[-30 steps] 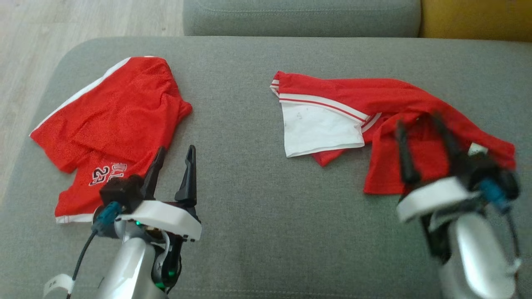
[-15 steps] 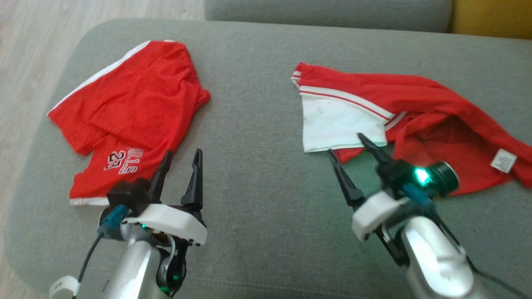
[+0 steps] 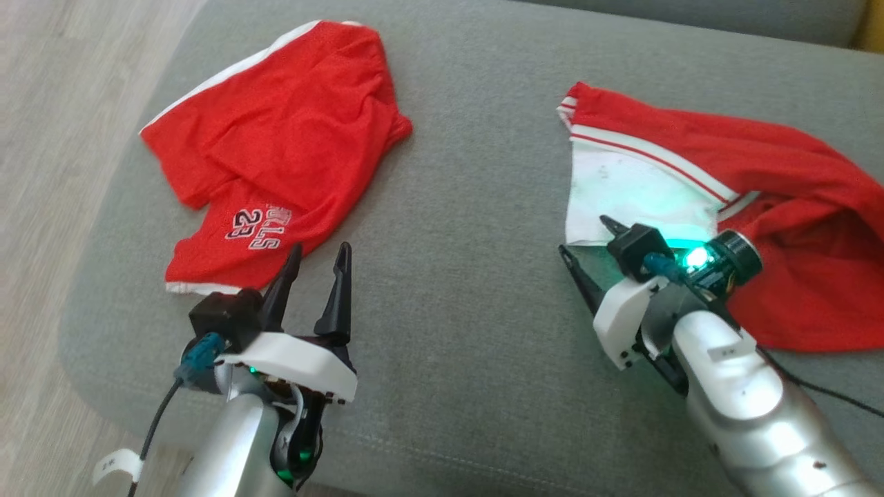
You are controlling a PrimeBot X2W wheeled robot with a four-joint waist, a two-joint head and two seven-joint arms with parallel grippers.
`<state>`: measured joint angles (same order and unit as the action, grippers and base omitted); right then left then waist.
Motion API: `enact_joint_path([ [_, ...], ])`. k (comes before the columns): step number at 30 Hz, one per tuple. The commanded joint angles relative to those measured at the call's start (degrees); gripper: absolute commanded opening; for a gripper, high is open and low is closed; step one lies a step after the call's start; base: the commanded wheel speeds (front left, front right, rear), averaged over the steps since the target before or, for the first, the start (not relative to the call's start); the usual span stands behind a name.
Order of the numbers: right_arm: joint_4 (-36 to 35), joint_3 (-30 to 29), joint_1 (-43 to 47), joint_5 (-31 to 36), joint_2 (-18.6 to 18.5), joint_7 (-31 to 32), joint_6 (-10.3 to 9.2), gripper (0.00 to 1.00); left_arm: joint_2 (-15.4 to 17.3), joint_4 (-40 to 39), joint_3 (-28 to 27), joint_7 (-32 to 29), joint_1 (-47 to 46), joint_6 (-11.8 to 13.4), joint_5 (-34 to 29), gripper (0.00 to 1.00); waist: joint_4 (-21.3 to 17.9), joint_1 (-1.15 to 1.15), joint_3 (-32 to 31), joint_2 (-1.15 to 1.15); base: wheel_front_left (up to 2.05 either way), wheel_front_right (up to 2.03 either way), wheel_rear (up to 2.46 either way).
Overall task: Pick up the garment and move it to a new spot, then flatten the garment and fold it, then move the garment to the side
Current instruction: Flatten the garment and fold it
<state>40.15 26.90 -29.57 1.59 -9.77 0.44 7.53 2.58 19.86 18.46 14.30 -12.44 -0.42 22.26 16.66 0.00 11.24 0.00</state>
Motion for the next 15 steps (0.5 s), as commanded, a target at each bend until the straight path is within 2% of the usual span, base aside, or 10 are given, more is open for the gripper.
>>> enact_joint_path([
  [1, -1.1, 0.8, -1.8, -0.3, 0.2, -0.5, -0.04, 1.00, 0.3, -1.8, -1.3, 0.7, -2.9, 0.3, 0.2, 1.00, 0.6, 0.00, 0.6, 0.00, 0.00, 0.00, 0.00],
  [8, 5.2, 2.4, -4.6, -1.3, 0.5, -0.9, -0.04, 1.00, 0.3, -2.1, -1.0, 0.7, -3.4, 0.6, 0.8, 1.00, 1.4, 0.00, 1.6, 0.00, 0.00, 0.00, 0.00],
  [9, 5.8, 2.9, -4.9, -1.6, 0.6, -1.0, -0.04, 0.00, 0.3, -2.1, -1.0, 0.7, -3.4, 0.7, 0.8, 1.00, 1.3, 0.00, 1.7, 0.00, 0.00, 0.00, 0.00],
  [15, 8.0, 5.2, -6.7, -3.2, 0.8, -3.7, -0.04, 0.00, 0.3, -1.9, -0.9, 0.7, -3.7, 1.0, 0.9, 1.00, 0.4, 0.00, 1.4, 0.00, 0.00, 0.00, 0.00],
])
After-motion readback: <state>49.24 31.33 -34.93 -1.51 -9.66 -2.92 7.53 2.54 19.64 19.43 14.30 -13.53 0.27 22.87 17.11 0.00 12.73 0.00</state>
